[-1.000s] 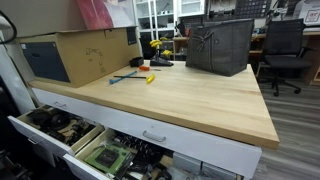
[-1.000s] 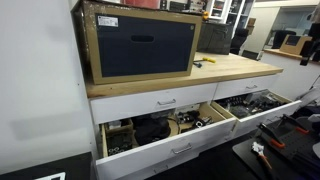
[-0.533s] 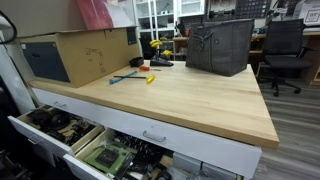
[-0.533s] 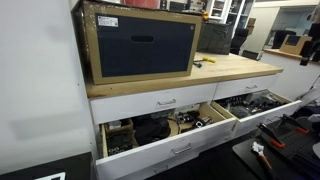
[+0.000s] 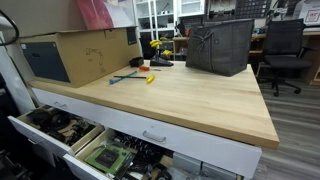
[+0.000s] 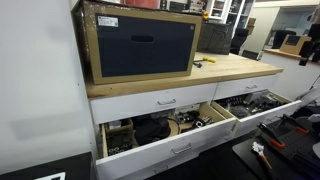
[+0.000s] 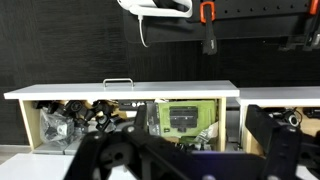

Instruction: Close the two top drawers.

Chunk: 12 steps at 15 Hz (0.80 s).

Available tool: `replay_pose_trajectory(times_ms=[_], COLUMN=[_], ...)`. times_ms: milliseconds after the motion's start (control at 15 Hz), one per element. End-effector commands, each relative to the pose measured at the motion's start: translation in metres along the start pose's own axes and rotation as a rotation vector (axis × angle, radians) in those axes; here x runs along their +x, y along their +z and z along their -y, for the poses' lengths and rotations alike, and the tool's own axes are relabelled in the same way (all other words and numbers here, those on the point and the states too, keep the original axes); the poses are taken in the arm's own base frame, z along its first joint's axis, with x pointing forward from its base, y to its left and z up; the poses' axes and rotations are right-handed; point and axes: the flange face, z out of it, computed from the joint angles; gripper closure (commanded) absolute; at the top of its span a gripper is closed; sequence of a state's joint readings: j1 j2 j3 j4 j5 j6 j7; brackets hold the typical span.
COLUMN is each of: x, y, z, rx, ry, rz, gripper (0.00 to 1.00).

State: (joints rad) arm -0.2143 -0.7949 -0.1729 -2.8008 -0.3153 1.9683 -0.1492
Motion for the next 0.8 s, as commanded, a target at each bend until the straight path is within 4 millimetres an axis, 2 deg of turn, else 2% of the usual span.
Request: replay_pose_trajectory(times_ms=[0,400,733], x=[0.011,0.038,0.066], y=[0.016,0.052,0.099], z=[-0.014,-0.045,-0.067], rx=[0.008,0.050,0.046], ry=[0.013,0.063,0.097], rz=[-0.016,-0.047,-0.051], gripper=[0.00,0.00,0.00])
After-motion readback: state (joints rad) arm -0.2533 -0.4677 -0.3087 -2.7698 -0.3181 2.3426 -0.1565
